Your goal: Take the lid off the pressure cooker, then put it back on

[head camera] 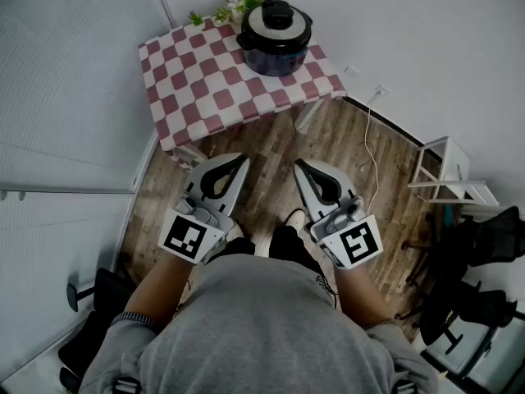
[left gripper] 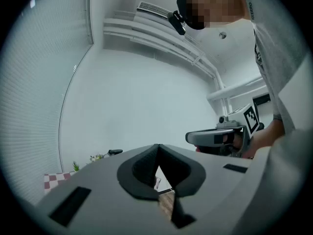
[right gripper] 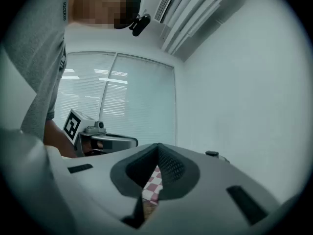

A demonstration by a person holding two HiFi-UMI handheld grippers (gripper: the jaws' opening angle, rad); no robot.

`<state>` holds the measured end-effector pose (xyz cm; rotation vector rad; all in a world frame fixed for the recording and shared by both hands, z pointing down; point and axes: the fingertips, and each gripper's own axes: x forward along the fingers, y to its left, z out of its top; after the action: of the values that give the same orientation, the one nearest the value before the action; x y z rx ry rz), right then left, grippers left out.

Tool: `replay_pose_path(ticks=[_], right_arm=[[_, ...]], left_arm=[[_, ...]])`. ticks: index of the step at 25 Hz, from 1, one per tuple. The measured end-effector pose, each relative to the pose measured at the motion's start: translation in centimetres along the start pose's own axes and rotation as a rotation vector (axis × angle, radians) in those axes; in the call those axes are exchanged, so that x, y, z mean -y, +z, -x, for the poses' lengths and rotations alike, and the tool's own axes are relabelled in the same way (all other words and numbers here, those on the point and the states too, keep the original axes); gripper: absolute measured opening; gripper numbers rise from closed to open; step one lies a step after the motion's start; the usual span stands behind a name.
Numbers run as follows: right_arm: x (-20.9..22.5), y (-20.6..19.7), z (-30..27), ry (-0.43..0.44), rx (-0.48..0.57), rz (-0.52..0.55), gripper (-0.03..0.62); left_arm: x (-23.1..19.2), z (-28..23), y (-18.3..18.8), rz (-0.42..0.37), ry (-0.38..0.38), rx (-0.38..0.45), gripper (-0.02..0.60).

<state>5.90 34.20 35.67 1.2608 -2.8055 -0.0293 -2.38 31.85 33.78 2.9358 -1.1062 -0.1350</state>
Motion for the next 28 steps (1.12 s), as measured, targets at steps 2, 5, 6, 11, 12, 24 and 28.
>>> replay_pose_path(ticks=[2, 5, 6, 11, 12, 24, 28], right_arm=[[-1.0, -0.1, -0.2, -0.004, -0.003, 0.013, 0.005], [-1.9, 0.0, -0.3, -0.006, -0.014, 0.026, 0.005], [-2.0, 0.0, -0.2, -0.005, -0.015, 0.025, 0.006], [-1.7, 0.3, 0.4, 0.031, -0.016, 0.012, 0.008], [-1.6, 0.4, 0.5, 0.034, -0.015, 0.017, 0.008], [0.3, 0.7, 1.7, 0.079, -0.009, 0.046, 0.072], [0.5, 0.3, 1.7, 0.107, -0.039, 0.054, 0.194]], left_arm=[[0.0, 0.9, 0.1, 0.006, -0.014, 0.013, 0.017], [0.0, 2.0, 0.2, 0.011, -0.016, 0.020, 0.015], [0.1, 2.1, 0.3, 0.013, -0.014, 0.022, 0.017], [0.8, 2.3, 0.7, 0.011, 0.007, 0.029, 0.017], [0.9, 2.2, 0.7, 0.009, 0.010, 0.027, 0.017], [2.5, 0.5, 0.1, -0.005, 0.046, -0.003, 0.058], [2.8, 0.0, -0.2, -0.004, 0.047, -0.016, 0.177]])
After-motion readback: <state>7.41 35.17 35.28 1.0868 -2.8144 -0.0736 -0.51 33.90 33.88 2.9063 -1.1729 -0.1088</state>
